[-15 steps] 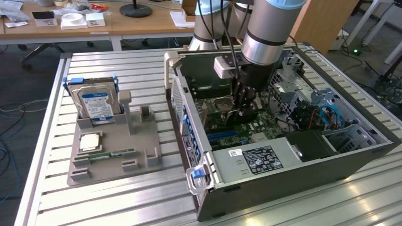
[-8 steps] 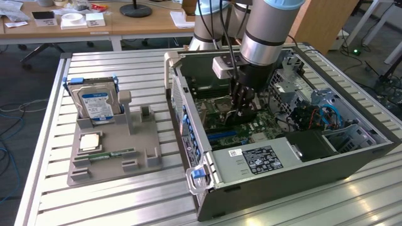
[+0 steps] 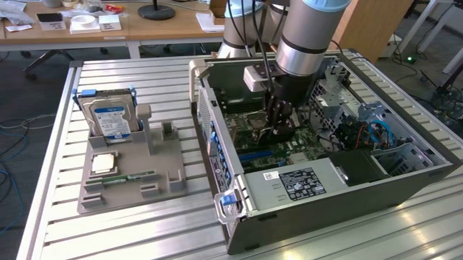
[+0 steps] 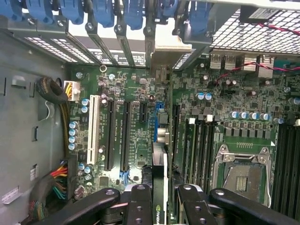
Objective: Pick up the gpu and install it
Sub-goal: 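Insert the gpu into the slot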
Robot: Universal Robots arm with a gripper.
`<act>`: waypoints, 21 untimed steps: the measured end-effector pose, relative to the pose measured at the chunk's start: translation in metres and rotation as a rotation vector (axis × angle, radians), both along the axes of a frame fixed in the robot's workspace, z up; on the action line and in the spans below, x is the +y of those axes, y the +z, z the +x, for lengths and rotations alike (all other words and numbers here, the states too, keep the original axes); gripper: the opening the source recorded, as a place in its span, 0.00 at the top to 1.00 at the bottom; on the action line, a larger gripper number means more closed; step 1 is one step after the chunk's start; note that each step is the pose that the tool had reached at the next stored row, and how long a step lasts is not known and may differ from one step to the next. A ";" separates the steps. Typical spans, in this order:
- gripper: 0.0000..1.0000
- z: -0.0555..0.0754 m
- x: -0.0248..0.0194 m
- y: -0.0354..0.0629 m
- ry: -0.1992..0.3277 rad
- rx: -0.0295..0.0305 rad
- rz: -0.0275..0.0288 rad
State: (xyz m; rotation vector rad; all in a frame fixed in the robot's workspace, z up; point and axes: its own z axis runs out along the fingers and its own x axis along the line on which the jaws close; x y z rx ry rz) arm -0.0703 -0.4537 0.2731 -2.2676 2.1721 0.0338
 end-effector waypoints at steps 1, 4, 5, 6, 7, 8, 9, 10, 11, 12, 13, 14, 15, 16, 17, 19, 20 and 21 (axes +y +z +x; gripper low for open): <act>0.74 0.000 -0.0001 -0.0003 0.000 -0.0001 0.0002; 0.74 -0.002 -0.0003 -0.0008 0.000 -0.0001 0.0000; 0.74 -0.003 -0.0004 -0.0011 0.000 -0.0001 0.0000; 0.74 -0.004 -0.0004 -0.0013 0.000 -0.0001 0.0000; 0.74 -0.004 -0.0005 -0.0017 0.000 0.0001 -0.0001; 0.74 -0.005 -0.0005 -0.0023 0.000 0.0000 -0.0001; 0.74 -0.005 -0.0006 -0.0034 0.000 0.0000 0.0000; 0.74 -0.005 -0.0006 -0.0045 0.000 -0.0001 0.0000; 0.74 -0.005 -0.0006 -0.0053 0.000 -0.0001 0.0000; 0.74 -0.005 -0.0006 -0.0057 0.000 0.0000 -0.0002; 0.74 -0.006 -0.0006 -0.0059 0.000 0.0001 -0.0003; 0.74 -0.007 -0.0006 -0.0061 0.000 0.0000 -0.0001; 0.74 -0.008 -0.0006 -0.0063 0.000 -0.0001 0.0000; 0.74 -0.008 -0.0006 -0.0065 0.000 0.0000 -0.0001; 0.74 -0.008 -0.0007 -0.0069 0.000 -0.0001 -0.0001; 0.74 -0.009 -0.0007 -0.0078 0.000 0.0000 0.0000; 0.74 -0.009 -0.0007 -0.0080 0.000 0.0000 -0.0001; 0.74 -0.010 -0.0007 -0.0082 0.000 0.0000 -0.0001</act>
